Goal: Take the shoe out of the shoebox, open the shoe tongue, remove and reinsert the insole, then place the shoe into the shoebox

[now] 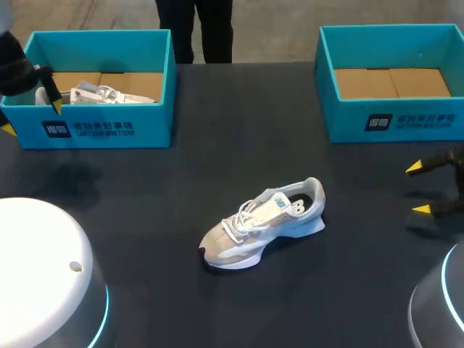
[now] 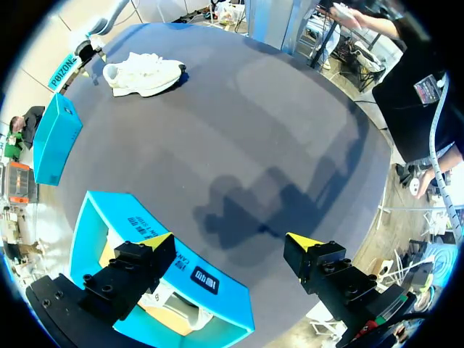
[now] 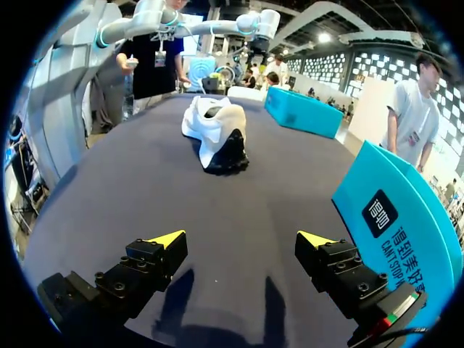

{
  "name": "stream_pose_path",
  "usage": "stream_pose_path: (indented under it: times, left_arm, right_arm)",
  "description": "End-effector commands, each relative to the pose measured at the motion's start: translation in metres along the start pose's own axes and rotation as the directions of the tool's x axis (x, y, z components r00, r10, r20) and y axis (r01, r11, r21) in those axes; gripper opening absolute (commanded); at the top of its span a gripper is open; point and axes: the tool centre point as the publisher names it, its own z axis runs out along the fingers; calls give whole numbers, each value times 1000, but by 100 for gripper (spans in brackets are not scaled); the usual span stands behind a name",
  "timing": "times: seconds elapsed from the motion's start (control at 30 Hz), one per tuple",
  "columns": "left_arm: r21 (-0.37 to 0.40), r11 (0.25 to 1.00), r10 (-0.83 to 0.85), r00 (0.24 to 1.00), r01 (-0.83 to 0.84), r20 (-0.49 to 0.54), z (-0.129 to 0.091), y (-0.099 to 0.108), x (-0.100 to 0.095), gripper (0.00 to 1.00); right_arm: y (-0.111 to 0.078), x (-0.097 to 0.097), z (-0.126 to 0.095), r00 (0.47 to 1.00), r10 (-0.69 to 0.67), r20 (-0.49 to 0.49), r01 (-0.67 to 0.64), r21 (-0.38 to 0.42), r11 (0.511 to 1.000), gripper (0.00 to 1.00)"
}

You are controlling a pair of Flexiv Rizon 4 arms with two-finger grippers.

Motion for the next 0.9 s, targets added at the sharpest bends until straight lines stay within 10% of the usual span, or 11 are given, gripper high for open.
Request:
stream_pose_path:
  times: [0.03, 0.9]
  left_arm:
    - [-2, 1000, 1, 1000, -1, 1, 0, -1, 1, 100]
    - [-2, 1000, 1, 1000, -1, 1, 0, -1, 1, 100]
  right_arm:
    - [1, 0, 0, 1000, 1, -1, -1, 4, 1000, 100]
    - [4, -4, 13, 1000, -7, -25, 7, 4, 1000, 100]
